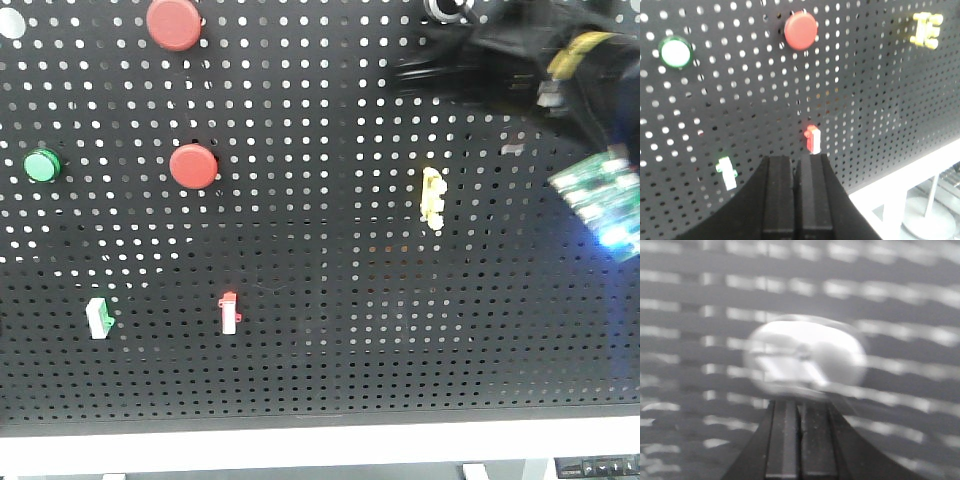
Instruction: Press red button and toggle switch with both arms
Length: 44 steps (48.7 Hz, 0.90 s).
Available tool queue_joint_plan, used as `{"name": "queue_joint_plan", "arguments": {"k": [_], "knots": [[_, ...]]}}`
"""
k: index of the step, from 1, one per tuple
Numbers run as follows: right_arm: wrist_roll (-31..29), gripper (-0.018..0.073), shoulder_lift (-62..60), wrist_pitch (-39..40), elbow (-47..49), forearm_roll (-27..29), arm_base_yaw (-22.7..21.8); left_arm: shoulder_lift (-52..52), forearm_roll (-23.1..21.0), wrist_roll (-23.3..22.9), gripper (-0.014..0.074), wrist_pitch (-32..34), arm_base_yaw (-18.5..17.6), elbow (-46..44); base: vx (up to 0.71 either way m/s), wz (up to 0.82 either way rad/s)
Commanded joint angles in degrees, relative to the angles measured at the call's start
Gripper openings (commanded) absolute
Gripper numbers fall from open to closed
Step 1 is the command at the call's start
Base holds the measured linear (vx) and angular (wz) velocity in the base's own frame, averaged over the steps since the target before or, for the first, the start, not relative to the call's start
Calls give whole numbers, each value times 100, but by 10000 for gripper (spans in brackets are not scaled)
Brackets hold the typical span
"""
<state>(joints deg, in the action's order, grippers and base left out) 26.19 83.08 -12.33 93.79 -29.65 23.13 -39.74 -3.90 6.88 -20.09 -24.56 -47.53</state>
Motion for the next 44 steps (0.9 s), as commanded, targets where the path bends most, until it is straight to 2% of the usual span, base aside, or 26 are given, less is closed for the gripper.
{"name": "queue_joint_plan", "arguments": {"k": [1, 8, 14, 21, 32, 40, 44], "knots": [[32, -3, -255, 309, 203, -119, -153, 21, -31, -47, 2, 418, -14, -137, 0, 0], [-29, -3, -311, 78, 197, -119, -153, 21, -31, -47, 2, 428, -14, -137, 0, 0], [-28, -3, -383, -430, 165, -99, -153, 27, -16, -47, 2, 345, -14, -137, 0, 0], [-278, -3, -654, -629, -280, -137, -153, 27, 39, -29, 2, 168, -14, -97, 0, 0], [-486, -3, -1770, 207, -2394, -137, -153, 67, 144, -29, 2, 263, -14, 565, 0, 0], [-486, -3, -3035, 1140, -4373, -176, -153, 509, 120, -48, 2, 939, -14, 1525, 0, 0], [-479, -3, -3707, 1233, -5251, -160, -153, 874, 108, -52, 2, 1044, -14, 2002, 0, 0]]}}
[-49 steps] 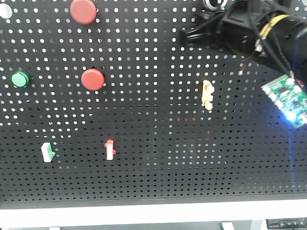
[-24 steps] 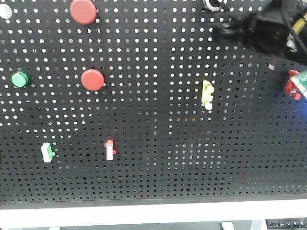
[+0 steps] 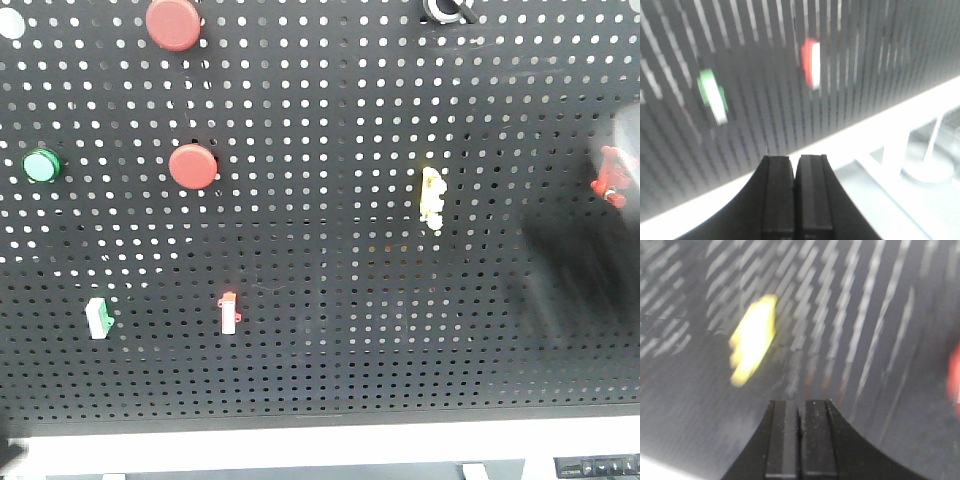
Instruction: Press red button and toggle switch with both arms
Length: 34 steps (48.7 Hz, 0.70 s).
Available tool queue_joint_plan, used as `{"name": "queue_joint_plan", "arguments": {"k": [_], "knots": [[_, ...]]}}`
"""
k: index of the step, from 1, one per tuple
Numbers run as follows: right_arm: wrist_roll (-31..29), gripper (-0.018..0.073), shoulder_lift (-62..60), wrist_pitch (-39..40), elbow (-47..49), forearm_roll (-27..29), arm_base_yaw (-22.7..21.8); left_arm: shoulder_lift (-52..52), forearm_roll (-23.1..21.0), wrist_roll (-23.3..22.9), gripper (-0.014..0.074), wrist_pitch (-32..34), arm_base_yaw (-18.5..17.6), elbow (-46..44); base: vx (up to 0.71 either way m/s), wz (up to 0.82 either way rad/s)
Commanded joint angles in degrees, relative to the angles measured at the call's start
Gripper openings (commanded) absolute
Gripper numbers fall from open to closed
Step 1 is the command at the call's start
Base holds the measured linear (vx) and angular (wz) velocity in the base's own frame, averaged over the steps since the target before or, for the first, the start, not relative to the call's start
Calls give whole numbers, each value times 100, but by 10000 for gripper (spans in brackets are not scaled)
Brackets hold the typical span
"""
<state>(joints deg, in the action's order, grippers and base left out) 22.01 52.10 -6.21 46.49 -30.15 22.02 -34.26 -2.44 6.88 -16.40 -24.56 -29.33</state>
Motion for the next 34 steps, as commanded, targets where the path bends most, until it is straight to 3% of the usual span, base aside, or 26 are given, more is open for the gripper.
{"name": "queue_joint_plan", "arguments": {"k": [1, 13, 34], "knots": [[-61, -3, -760, 621, -718, -108, -41, 423, -38, -52, 2, 675, -14, 289, 0, 0], [-40, -3, -2482, 517, -2319, -109, -41, 1262, -15, -28, 2, 712, -14, 1126, 0, 0], [-40, -3, -2901, 499, -2624, -103, -41, 1245, -26, -28, 2, 486, -14, 1187, 0, 0]]}}
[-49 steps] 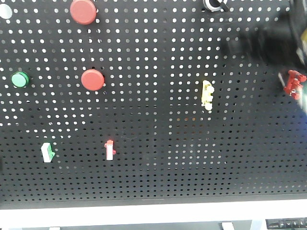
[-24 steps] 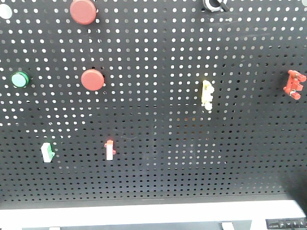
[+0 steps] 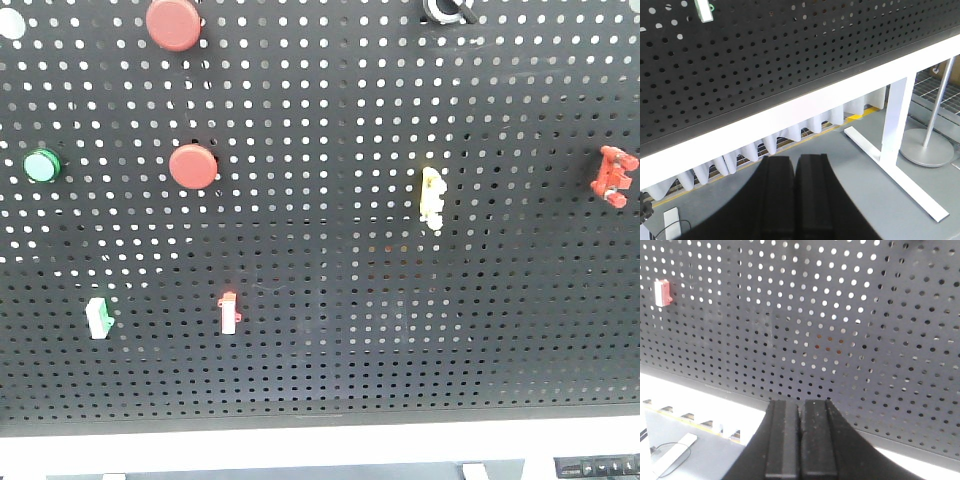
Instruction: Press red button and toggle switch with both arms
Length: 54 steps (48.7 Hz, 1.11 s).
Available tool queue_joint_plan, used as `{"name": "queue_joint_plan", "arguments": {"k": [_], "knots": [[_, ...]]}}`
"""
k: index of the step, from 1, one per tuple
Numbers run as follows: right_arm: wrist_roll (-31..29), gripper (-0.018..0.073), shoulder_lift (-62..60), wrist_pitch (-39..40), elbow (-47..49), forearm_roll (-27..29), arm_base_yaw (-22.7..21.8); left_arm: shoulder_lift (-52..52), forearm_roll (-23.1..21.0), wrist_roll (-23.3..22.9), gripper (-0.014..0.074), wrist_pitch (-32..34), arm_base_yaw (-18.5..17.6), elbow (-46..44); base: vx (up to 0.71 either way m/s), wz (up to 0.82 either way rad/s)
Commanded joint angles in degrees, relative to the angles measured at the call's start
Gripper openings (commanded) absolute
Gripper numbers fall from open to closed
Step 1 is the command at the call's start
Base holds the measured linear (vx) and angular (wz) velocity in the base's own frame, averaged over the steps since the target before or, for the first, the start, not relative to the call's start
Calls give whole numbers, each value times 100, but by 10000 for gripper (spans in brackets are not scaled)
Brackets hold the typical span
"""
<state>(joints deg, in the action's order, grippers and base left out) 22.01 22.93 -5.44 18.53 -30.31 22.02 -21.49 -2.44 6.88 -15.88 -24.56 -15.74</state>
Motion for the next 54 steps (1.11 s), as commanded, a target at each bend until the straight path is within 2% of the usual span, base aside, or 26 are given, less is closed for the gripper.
{"name": "queue_joint_plan", "arguments": {"k": [1, 21, 27, 30, 34, 40, 44, 54], "knots": [[-40, -3, 16, 421, 172, -87, -41, -32, -26, -28, 2, 434, -14, -171, 0, 0], [-40, -3, 16, 421, 172, -87, -41, 103, -26, -28, 2, 546, 50, 37, 0, 0], [-40, -3, 16, 421, 172, -87, -41, 476, -56, -34, 2, 731, 635, 556, 0, 0], [-40, -3, 16, 421, 172, -87, -41, 678, -289, -49, 2, 951, 1037, 940, 0, 0], [-40, -3, 16, 421, 172, -87, -41, 1033, -497, -49, 2, 1256, 1325, 1409, 0, 0], [-40, -3, 16, 421, 172, -87, -41, 1760, -472, -54, 2, 1374, 1370, 1944, 0, 0], [-40, -3, 16, 421, 172, -87, -41, 2235, -314, -27, 2, 944, 1370, 1921, 0, 0], [-40, -3, 23, 420, 172, -87, -41, 2308, -238, -41, 2, 1009, 1370, 1926, 0, 0]]}}
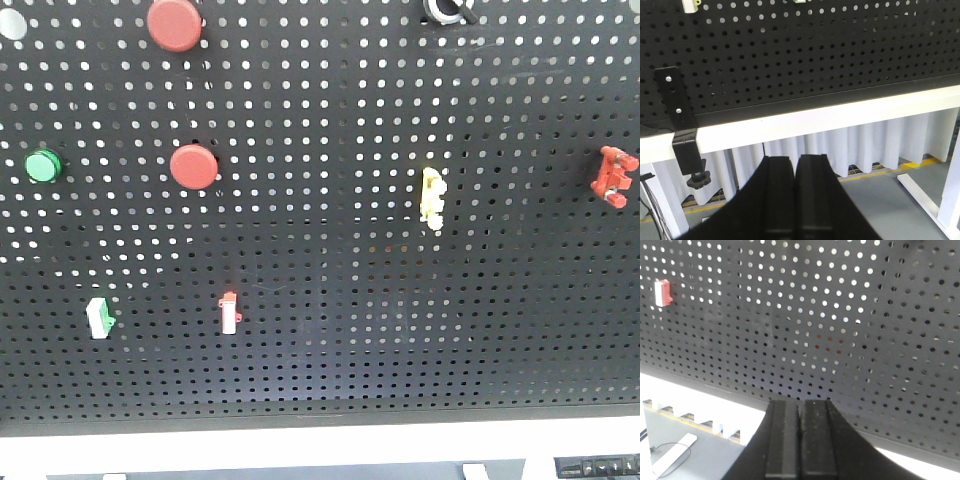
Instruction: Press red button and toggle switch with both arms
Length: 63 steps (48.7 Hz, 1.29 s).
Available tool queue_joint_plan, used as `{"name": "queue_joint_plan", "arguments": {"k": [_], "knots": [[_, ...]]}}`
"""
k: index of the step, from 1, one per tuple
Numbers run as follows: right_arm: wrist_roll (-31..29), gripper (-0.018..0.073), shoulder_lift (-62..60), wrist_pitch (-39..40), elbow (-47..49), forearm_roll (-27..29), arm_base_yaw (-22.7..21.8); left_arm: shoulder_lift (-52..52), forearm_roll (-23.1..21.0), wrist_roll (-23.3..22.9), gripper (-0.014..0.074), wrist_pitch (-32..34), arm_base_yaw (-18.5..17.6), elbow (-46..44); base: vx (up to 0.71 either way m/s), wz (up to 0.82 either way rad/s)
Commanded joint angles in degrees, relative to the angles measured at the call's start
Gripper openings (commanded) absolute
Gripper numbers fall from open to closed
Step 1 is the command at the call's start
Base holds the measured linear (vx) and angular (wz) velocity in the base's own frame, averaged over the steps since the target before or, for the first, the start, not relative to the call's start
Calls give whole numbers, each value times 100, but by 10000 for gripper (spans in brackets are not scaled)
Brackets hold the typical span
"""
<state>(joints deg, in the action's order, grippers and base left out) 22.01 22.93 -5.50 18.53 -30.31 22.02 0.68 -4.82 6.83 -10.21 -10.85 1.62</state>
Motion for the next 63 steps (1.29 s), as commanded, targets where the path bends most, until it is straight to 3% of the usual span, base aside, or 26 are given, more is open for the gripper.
{"name": "queue_joint_plan", "arguments": {"k": [1, 37, 43, 46, 49, 54, 59, 63], "knots": [[-40, -3, 23, 426, 172, -87, -41, 91, 0, -35, 2, 441, -1, 189, 0, 0], [-40, -3, 23, 426, 172, -29, -41, 91, 6, -35, 2, 441, -1, 189, 0, 0], [-149, -3, -73, 173, 172, 581, -63, 91, 6, -35, 2, 441, -1, 189, 0, 0], [-354, -3, -235, -282, 172, 1529, -215, 91, 6, -35, 2, 441, -1, 189, 0, 0], [-711, -3, -351, -613, 167, 2124, -505, 91, 11, -35, 2, 441, -1, 189, 0, 0], [-1303, -3, -614, -450, -202, 2179, -1011, 91, 11, -35, 2, 441, -1, 189, 0, 0], [-1810, -3, -998, 238, -995, 2236, -1389, 91, 10, -35, 2, 441, -7, 189, 0, 0], [-2137, -3, -1293, 803, -1584, 2586, -1519, 91, 10, -35, 2, 441, -7, 189, 0, 0]]}}
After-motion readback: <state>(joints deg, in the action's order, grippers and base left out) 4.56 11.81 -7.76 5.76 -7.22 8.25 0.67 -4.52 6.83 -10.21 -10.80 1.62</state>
